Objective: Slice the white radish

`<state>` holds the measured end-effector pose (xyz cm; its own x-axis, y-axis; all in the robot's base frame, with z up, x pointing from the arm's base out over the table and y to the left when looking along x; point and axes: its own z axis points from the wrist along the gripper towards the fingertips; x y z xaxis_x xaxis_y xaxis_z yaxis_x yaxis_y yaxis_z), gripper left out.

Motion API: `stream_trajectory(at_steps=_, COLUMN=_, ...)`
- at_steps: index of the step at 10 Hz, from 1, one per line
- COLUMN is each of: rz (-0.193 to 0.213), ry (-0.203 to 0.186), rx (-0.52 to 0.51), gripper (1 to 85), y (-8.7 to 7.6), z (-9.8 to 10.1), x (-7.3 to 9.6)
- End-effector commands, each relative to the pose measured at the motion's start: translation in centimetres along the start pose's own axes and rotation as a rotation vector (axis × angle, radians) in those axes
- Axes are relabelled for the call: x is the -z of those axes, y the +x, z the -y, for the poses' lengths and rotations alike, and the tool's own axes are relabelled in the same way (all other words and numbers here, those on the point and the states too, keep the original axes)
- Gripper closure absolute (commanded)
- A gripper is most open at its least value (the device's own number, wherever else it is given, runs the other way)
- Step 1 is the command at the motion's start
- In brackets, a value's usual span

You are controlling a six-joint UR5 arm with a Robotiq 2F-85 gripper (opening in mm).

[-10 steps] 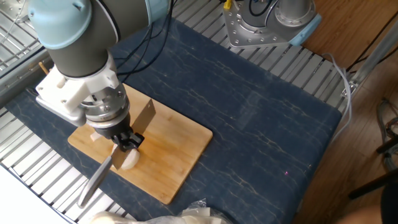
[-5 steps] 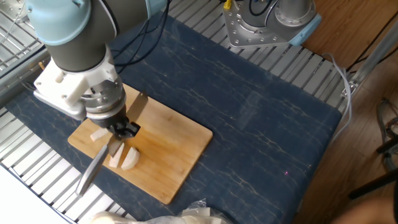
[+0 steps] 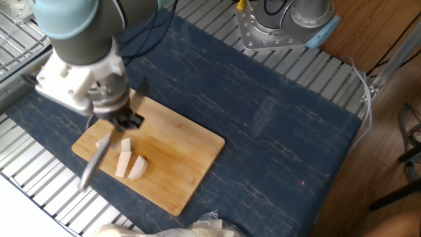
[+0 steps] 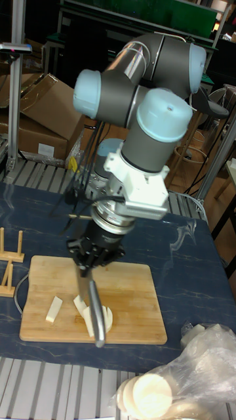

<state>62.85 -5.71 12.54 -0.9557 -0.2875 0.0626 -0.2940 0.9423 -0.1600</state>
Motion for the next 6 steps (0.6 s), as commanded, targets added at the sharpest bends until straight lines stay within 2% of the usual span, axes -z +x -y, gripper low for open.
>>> stream_trajectory(at_steps=1, rz=0.005, ry=0.064, rx=0.051, gripper=84.7, y=2.6, z=4.0, x=-0.3)
stream_trajectory(at_steps=2, rz=-0.011, ry=0.001, rx=0.015, gripper=84.7, y=3.6, z=2.5, x=-0.4)
stream_trajectory(at_steps=3, rz=-0.037, ry=-0.066, rx=-0.044, gripper=84.7, y=3.8, z=-0.7, x=0.4)
stream_trajectory(at_steps=4, rz=-0.071, ry=-0.117, rx=-0.131, gripper=84.7, y=4.6, z=-2.1, x=0.6)
stream_trajectory(at_steps=5, rz=-0.046, ry=-0.135, rx=-0.225, gripper=84.7, y=3.7, z=-2.6, x=0.6)
stream_trajectory(at_steps=6, rz=-0.01, ry=-0.11, rx=-0.315, gripper=84.7, y=2.7, z=-1.8, x=0.5)
